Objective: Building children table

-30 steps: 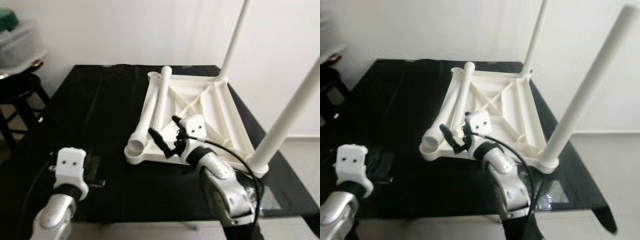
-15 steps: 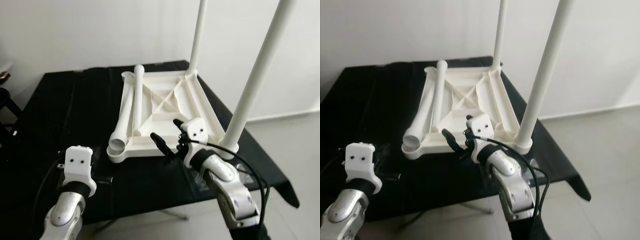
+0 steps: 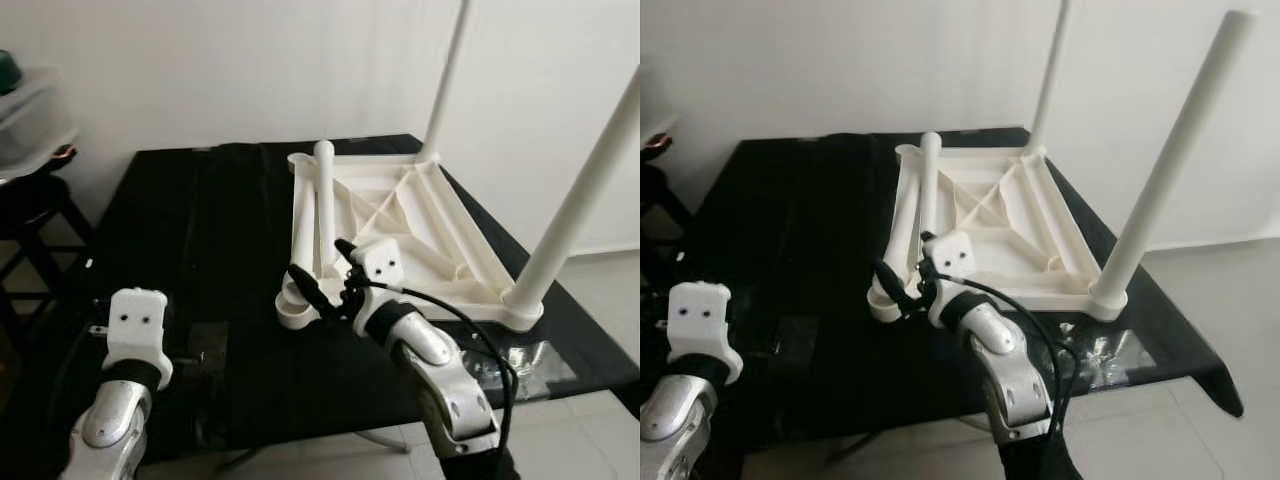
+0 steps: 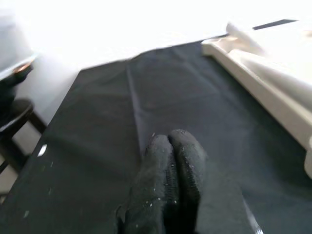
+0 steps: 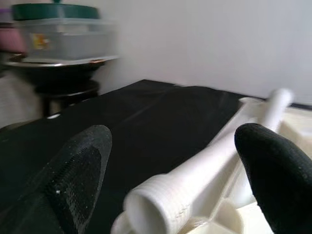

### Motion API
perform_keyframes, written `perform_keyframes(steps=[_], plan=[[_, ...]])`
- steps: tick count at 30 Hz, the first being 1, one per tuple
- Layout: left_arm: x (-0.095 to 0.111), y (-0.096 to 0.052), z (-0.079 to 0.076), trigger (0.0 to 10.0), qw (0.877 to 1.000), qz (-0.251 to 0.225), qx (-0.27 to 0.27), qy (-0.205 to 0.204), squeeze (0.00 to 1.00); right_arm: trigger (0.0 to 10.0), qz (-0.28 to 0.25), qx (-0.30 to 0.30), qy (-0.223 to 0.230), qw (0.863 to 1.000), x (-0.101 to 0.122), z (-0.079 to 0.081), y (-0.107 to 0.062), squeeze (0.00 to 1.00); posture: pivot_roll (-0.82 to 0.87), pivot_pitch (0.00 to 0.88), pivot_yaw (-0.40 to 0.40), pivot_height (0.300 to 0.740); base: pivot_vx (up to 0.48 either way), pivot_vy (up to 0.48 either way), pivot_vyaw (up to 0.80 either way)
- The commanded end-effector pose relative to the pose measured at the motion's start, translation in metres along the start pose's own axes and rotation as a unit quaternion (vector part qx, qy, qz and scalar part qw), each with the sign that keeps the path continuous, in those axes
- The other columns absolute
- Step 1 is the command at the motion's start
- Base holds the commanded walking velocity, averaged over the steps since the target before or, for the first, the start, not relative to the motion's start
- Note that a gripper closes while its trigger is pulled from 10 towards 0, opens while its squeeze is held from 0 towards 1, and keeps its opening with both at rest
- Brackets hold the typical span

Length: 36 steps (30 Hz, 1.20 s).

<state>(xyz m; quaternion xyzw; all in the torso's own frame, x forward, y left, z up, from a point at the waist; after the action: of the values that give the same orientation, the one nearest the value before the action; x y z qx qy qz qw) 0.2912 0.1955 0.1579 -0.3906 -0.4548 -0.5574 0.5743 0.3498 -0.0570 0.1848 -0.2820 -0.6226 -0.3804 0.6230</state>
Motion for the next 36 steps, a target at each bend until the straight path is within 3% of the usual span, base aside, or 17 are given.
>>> perform_keyframes(steps=[1, 4, 7, 8, 9, 11, 12, 13, 16, 19, 26, 28, 32, 36], plan=[[-0.005, -0.001, -0.002, 10.0, 1.000, 0.007, -0.005, 0.004, 0.00, 10.0, -0.008, -0.015, -0.010, 1.000, 0.005, -0.009, 0.000, 0.00, 0.02, 0.007, 0.019, 0.740, 0.000, 0.000, 0.00], [-0.004, -0.001, -0.003, 10.0, 1.000, 0.003, -0.010, 0.011, 0.00, 10.0, -0.008, -0.026, -0.076, 0.997, 0.020, -0.025, 0.004, 0.00, 0.03, 0.006, 0.015, 0.740, 0.000, 0.000, 0.00], [-0.004, -0.001, -0.003, 10.0, 1.000, 0.002, -0.010, 0.011, 0.00, 10.0, -0.001, -0.031, -0.104, 0.994, 0.021, -0.030, 0.004, 0.00, 0.03, 0.006, 0.015, 0.740, 0.000, 0.000, 0.00], [-0.004, -0.002, -0.003, 10.0, 1.000, 0.002, -0.010, 0.010, 0.00, 10.0, 0.013, -0.022, -0.143, 0.989, 0.019, -0.033, 0.003, 0.00, 0.03, 0.011, 0.010, 0.740, 0.000, 0.000, 0.00], [-0.004, -0.002, -0.003, 10.0, 1.000, 0.002, -0.010, 0.010, 0.00, 10.0, 0.013, -0.022, -0.143, 0.989, 0.019, -0.033, 0.003, 0.00, 0.03, 0.011, 0.010, 0.740, 0.000, 0.000, 0.00], [-0.003, -0.003, -0.004, 10.0, 1.000, 0.002, -0.010, 0.008, 0.00, 10.0, 0.038, 0.002, -0.187, 0.982, 0.015, -0.038, 0.001, 0.00, 0.03, 0.014, 0.008, 0.740, 0.000, 0.000, 0.00], [-0.002, -0.003, -0.006, 10.0, 1.000, 0.000, -0.015, 0.006, 0.00, 10.0, 0.074, 0.033, -0.236, 0.968, 0.005, -0.038, -0.001, 0.00, 0.03, 0.020, 0.006, 0.740, 0.000, 0.000, 0.00], [-0.002, -0.003, -0.006, 10.0, 1.000, 0.000, -0.015, 0.006, 0.00, 10.0, 0.074, 0.033, -0.236, 0.968, 0.005, -0.038, -0.001, 0.00, 0.03, 0.020, 0.006, 0.740, 0.000, 0.000, 0.00], [0.000, -0.005, -0.011, 10.0, 1.000, -0.004, -0.029, 0.001, 0.00, 10.0, 0.154, 0.099, -0.297, 0.937, -0.015, -0.040, -0.011, 0.00, 0.03, 0.026, 0.003, 0.740, 0.000, 0.000, 0.00], [0.000, -0.007, -0.014, 10.0, 0.999, -0.005, -0.041, -0.002, 0.00, 10.0, 0.187, 0.118, -0.309, 0.925, -0.015, -0.048, -0.017, 0.00, 0.03, 0.034, 0.000, 0.740, 0.000, 0.000, 0.00], [0.002, -0.008, -0.018, 10.0, 0.999, -0.007, -0.052, -0.007, 0.00, 10.0, 0.208, 0.119, -0.313, 0.919, -0.016, -0.056, -0.017, 0.00, 0.03, 0.042, 0.002, 0.740, 0.000, 0.000, 0.00], [0.002, -0.009, -0.019, 10.0, 0.998, -0.008, -0.054, -0.007, 0.00, 10.0, 0.205, 0.117, -0.316, 0.919, -0.018, -0.055, -0.014, 0.00, 0.03, 0.045, 0.005, 0.740, 0.000, 0.000, 0.00], [0.003, -0.009, -0.020, 10.0, 0.998, -0.008, -0.059, -0.007, 0.00, 10.0, 0.186, 0.121, -0.288, 0.931, -0.020, -0.041, 0.003, 0.00, 0.03, 0.048, 0.010, 0.740, 0.000, 0.000, 0.00], [0.003, -0.010, -0.021, 10.0, 0.998, -0.009, -0.063, -0.007, 0.00, 10.0, 0.191, 0.127, -0.302, 0.925, -0.028, -0.032, 0.013, 0.00, 0.04, 0.057, 0.012, 0.740, 0.000, 0.000, 0.00]])
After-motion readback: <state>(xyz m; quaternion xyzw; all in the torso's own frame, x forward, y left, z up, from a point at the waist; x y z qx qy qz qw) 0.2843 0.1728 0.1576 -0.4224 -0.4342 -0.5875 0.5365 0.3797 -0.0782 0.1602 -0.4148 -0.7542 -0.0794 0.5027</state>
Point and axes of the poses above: a point about 5 cm out from each wrist's last joint towards the gripper, its own y axis pointing out of the wrist towards the gripper, its own x axis along the axis of the wrist's last joint, z = x × y, the point moved 6 cm from there along y, pointing out of the wrist towards the gripper, and after that the axes turned 9 degrees about y, right-handed, at the moved point
